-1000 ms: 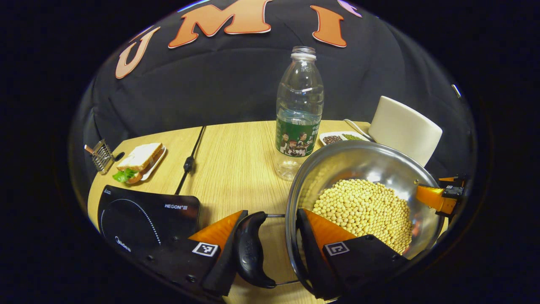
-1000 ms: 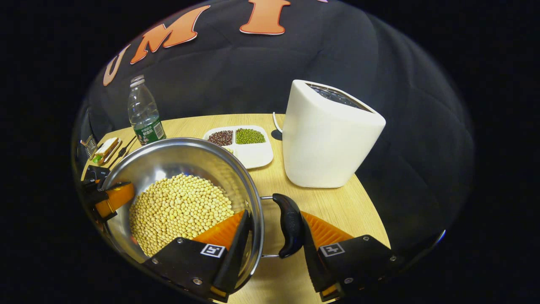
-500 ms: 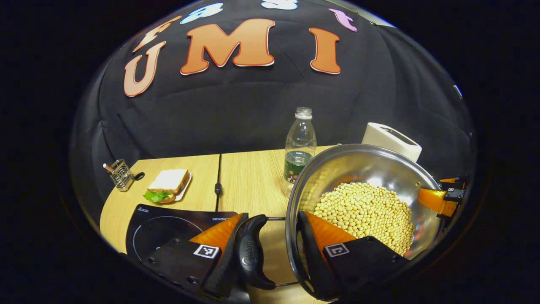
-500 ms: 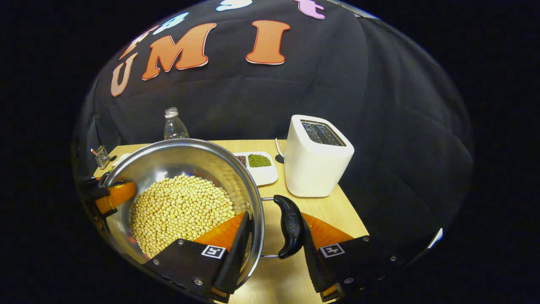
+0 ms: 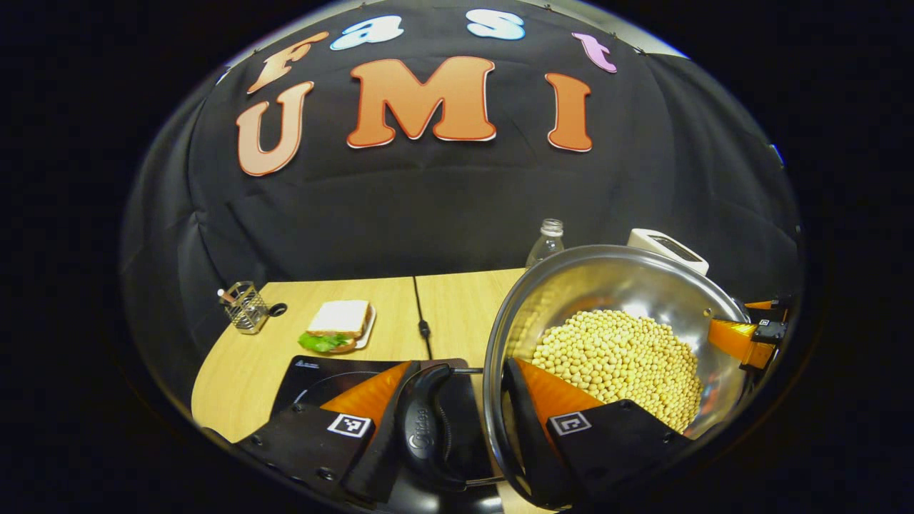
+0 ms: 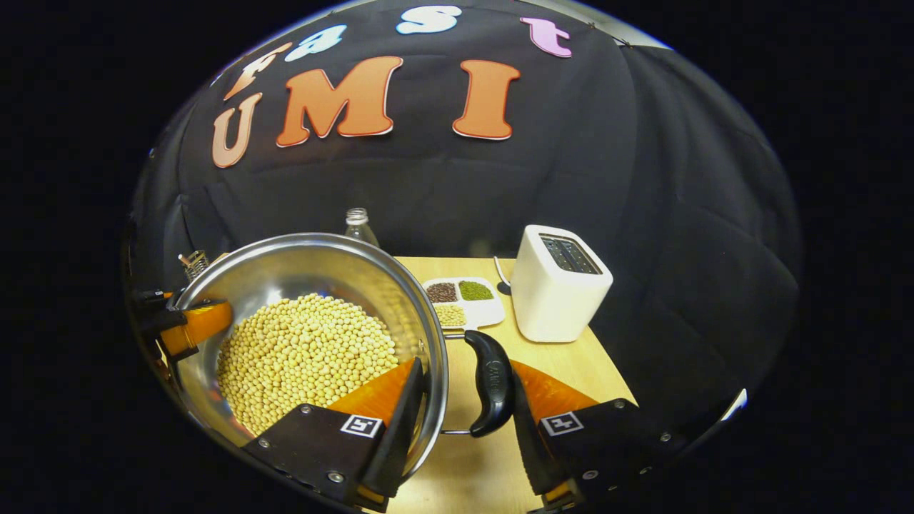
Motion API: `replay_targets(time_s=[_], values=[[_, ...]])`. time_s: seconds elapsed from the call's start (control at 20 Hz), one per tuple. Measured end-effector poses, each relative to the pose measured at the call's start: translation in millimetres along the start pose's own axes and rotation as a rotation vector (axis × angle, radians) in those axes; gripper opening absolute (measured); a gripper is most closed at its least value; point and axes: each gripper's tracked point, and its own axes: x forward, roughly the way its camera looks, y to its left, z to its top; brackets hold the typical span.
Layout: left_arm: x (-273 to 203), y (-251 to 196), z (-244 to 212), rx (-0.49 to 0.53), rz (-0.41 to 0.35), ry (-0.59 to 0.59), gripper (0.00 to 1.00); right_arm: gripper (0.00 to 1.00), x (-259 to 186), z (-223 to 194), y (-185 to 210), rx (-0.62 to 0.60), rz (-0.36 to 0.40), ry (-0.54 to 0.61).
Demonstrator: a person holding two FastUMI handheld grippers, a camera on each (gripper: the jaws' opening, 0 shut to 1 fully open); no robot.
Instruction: First push the handle of the pot to place it horizontally, then grasp the pot with both hands and set it on the induction cooktop.
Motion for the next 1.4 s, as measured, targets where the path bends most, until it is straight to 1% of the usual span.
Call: replay_targets(time_s=[0.25,0.3,0.35,0.4,0.7,0.75,0.8,0.95,1.0,1.05,1.1,1.15,1.35,1.4], values=[[-16.1,43.5,3.9,-0.019,0.042,-0.019,0.73,0.66,-9.8,17.2,41.2,-0.016,0.038,-0.021],[-18.2,52.0,5.3,-0.021,0.05,-0.025,0.79,0.66,-10.3,20.6,50.2,-0.02,0.044,-0.027],[-20.8,60.9,5.6,-0.026,0.058,-0.028,0.79,0.66,-12.2,23.6,58.7,-0.025,0.052,-0.031],[-22.6,71.3,4.8,-0.029,0.067,-0.029,0.76,0.66,-12.4,25.5,67.4,-0.031,0.061,-0.035],[-32.4,120.7,-0.3,-0.038,0.115,-0.023,0.76,0.66,-10.4,31.2,117.4,-0.05,0.112,-0.037],[-34.0,128.4,-1.8,-0.038,0.124,-0.023,0.73,0.66,-9.1,30.1,123.5,-0.052,0.119,-0.034],[-35.3,134.6,-3.2,-0.039,0.13,-0.022,0.76,0.66,-6.7,30.5,130.6,-0.05,0.126,-0.032],[-37.1,149.3,-8.5,-0.046,0.141,-0.016,0.76,0.66,-4.5,30.6,145.7,-0.057,0.137,-0.029],[-37.0,153.4,-9.0,-0.05,0.143,-0.015,0.73,0.66,-4.3,30.9,150.2,-0.063,0.14,-0.028],[-37.0,158.1,-11.0,-0.055,0.146,-0.013,0.76,0.66,-5.0,30.1,154.3,-0.064,0.142,-0.029],[-37.1,161.9,-12.8,-0.057,0.149,-0.011,0.73,0.66,-4.8,30.0,158.5,-0.068,0.145,-0.027],[-37.0,165.4,-14.4,-0.059,0.152,-0.009,0.76,0.66,-3.6,30.2,161.0,-0.067,0.148,-0.027],[-36.8,178.8,-22.7,-0.065,0.164,0.003,0.76,0.66,2.5,23.9,176.8,-0.076,0.159,-0.018],[-35.8,182.0,-24.2,-0.066,0.168,0.007,0.73,0.66,3.9,21.9,180.9,-0.079,0.163,-0.013]])
